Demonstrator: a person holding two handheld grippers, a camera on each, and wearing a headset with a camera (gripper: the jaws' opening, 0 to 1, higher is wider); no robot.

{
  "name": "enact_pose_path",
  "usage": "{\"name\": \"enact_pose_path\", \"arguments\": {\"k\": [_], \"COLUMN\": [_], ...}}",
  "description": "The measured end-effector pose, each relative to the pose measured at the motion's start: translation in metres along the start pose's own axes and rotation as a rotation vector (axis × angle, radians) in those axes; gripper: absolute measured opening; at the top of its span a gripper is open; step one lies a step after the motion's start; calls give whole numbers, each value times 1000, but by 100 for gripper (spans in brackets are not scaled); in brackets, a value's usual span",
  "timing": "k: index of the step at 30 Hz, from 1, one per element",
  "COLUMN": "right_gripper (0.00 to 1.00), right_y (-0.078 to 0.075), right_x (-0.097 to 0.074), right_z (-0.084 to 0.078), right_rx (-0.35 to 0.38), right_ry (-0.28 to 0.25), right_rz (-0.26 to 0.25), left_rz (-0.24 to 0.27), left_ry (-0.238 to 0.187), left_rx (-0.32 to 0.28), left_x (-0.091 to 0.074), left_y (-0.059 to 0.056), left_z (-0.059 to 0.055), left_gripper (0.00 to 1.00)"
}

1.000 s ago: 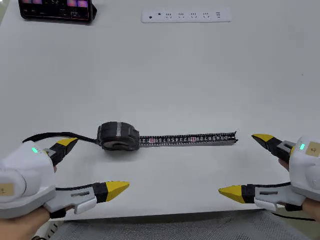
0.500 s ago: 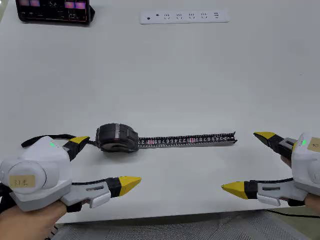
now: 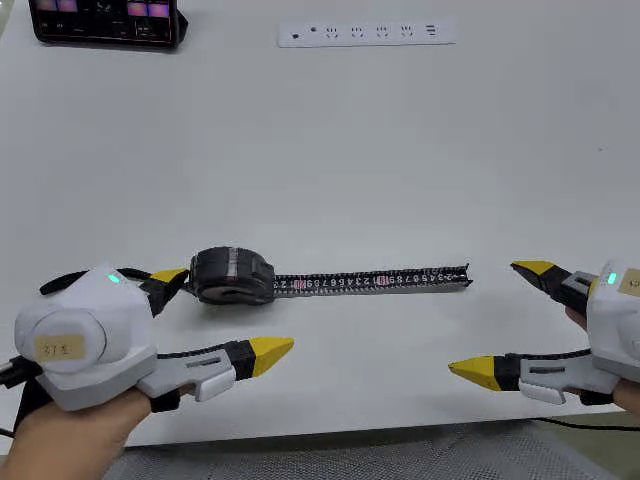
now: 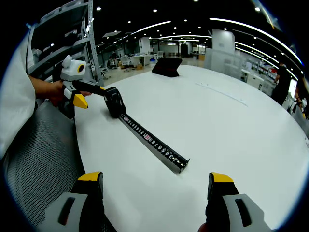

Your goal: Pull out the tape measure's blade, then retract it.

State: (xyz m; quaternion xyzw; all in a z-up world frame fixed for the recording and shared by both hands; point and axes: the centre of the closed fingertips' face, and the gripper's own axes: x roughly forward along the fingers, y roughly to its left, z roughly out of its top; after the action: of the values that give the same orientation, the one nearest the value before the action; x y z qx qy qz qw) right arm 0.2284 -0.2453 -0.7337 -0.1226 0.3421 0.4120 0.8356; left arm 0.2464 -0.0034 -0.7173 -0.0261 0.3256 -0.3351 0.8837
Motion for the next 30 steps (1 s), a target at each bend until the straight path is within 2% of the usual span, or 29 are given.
{"name": "enact_pose_path", "arguments": {"k": [3, 5, 9, 12, 15, 16, 19, 30], "right_gripper": [86, 83, 77, 70, 66, 65, 62, 54], "right_y": [-1, -1, -2, -4, -7, -8, -11, -24], "right_x": [1, 2, 3, 4, 6, 6, 8, 13], "right_z": [0, 0, 1, 4, 6, 7, 7, 8], "right_rx": [0, -8, -32, -58, -97, -102, -124, -179], "right_ry": [4, 10, 21, 25, 37, 38, 50, 82], "right_rz": [5, 14, 30, 45, 62, 64, 79, 108], "left_rz": [21, 40, 73, 102, 129, 136, 159, 239], "left_ry": [-1, -16, -9, -18, -11, -14, -15, -42], "left_rx": [1, -27, -5, -28, -3, -11, -23, -61], "left_x": [1, 2, 5, 6, 9, 9, 12, 19], "left_y": [1, 3, 4, 7, 7, 8, 13, 17], "left_z": [0, 2, 1, 3, 2, 2, 2, 4], "left_gripper": [89, 88, 86, 85, 85, 84, 82, 82]}}
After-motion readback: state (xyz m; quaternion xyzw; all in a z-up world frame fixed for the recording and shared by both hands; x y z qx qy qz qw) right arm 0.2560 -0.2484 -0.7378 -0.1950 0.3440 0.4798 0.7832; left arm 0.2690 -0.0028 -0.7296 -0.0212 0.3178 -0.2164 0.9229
